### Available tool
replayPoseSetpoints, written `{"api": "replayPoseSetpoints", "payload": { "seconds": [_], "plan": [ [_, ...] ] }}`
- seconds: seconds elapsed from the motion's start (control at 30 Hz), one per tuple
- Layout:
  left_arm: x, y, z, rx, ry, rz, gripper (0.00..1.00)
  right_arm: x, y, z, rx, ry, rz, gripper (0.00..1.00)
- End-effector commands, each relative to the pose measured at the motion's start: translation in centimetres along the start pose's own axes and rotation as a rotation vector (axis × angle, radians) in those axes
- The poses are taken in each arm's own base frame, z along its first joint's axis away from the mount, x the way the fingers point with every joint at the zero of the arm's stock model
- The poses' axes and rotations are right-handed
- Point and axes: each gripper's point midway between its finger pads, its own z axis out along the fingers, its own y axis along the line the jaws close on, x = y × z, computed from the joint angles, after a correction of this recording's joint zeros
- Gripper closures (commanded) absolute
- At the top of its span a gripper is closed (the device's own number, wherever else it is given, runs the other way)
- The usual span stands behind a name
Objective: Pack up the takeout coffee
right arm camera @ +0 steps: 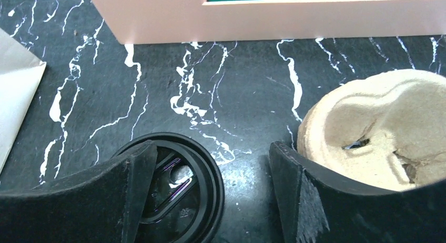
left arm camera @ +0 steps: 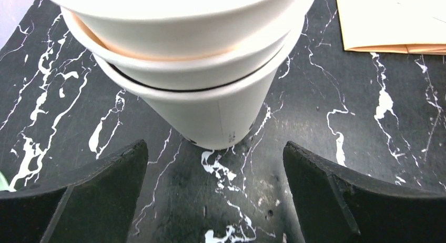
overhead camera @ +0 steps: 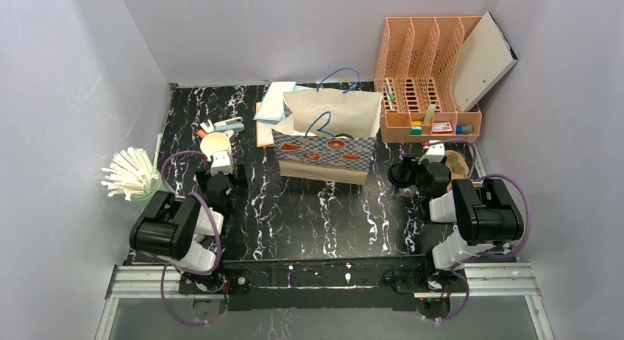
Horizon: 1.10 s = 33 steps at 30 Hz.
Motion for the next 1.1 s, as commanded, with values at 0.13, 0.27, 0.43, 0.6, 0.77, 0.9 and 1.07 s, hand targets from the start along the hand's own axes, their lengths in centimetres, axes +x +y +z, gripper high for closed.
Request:
{"api": "replayPoseSetpoints", "payload": {
  "seconds": [0.13, 0.27, 0.43, 0.6, 0.77, 0.9, 1.07],
  "plan": [
    [-0.1, -0.2, 2.0, 0.042, -0.059, -0.021, 0.02, -2.3, 0.0, 0.8, -0.025, -0.090, 0.035, 0.02],
    [0.1, 0.0, 3.2, 0.011, -0.016, -0.007, 0.02, -2.4, 0.0, 0.8, -0.028, -0.096, 0.037, 0.02],
    [0.3, -0.1, 3.4, 0.003, 0.001, -0.029, 0.02, -2.4, -0.1, 0.7, -0.023, -0.104, 0.034, 0.02],
    [0.3, -0.1, 3.4, 0.004, 0.001, -0.029, 0.02, -2.5, -0.1, 0.7, -0.022, -0.104, 0.033, 0.02],
    [0.3, -0.1, 3.4, 0.004, 0.001, -0.029, 0.02, -2.4, -0.1, 0.7, -0.024, -0.103, 0.038, 0.02],
    [0.3, -0.1, 3.5, 0.004, 0.002, -0.028, 0.02, -2.4, -0.1, 0.7, -0.024, -0.102, 0.038, 0.02],
    [0.3, -0.1, 3.4, 0.004, 0.002, -0.026, 0.02, -2.4, -0.1, 0.7, -0.024, -0.101, 0.038, 0.02]
  ]
}}
